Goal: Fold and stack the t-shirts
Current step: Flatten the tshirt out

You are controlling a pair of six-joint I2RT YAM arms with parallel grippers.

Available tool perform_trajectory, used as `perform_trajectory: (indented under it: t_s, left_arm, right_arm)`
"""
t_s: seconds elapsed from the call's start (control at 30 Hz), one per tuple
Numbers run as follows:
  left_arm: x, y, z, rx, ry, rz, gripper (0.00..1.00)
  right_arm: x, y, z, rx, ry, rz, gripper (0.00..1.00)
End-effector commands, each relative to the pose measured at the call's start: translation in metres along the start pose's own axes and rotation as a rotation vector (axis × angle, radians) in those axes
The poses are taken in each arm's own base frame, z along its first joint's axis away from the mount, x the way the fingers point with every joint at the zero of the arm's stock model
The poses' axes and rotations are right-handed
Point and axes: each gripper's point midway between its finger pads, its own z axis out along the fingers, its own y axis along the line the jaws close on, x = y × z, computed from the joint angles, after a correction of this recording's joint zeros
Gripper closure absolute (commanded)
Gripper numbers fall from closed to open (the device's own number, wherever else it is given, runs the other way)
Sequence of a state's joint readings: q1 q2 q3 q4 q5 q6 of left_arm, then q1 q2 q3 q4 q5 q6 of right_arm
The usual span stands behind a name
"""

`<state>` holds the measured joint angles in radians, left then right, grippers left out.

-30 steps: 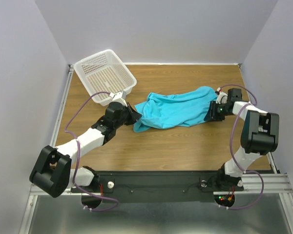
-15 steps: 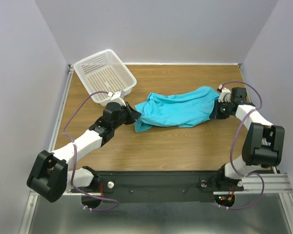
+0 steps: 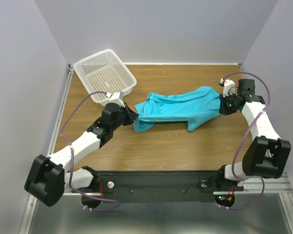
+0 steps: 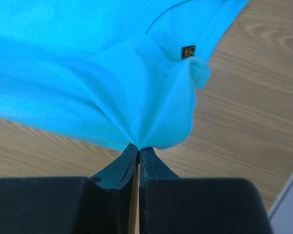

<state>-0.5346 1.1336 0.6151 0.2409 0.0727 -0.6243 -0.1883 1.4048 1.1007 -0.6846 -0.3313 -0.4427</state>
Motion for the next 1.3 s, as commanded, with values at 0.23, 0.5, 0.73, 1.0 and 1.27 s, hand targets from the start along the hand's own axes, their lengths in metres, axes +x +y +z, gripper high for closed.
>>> perform_trajectory:
  t_s: [0.23, 0.5, 0.73, 1.0, 1.27]
  left_arm:
    - [-0.013, -0.002, -0.006, -0.001, -0.033, 0.066, 1.0]
    - [0.006, 0.007, 0.01, -0.01, 0.023, 0.056, 1.0]
    - [0.012, 0.01, 0.022, -0.004, 0.038, 0.045, 1.0]
    - [0.013, 0.009, 0.027, 0.0, 0.035, 0.028, 1.0]
    - [0.009, 0.007, 0.025, 0.003, 0.03, 0.041, 1.0]
  right_arm:
    - [-0.06, 0.002, -0.062, -0.013, -0.068, -0.12, 0.99]
    - [-0.018, 0.021, 0.016, -0.262, 0.122, 0.064, 0.79]
    - [-0.005, 0.017, 0.073, -0.291, 0.128, 0.182, 0.53]
    - [-0.026, 0.015, 0.058, -0.23, -0.041, 0.137, 0.17]
    - [0.021, 0.021, 0.052, -0.186, 0.077, 0.136, 0.25]
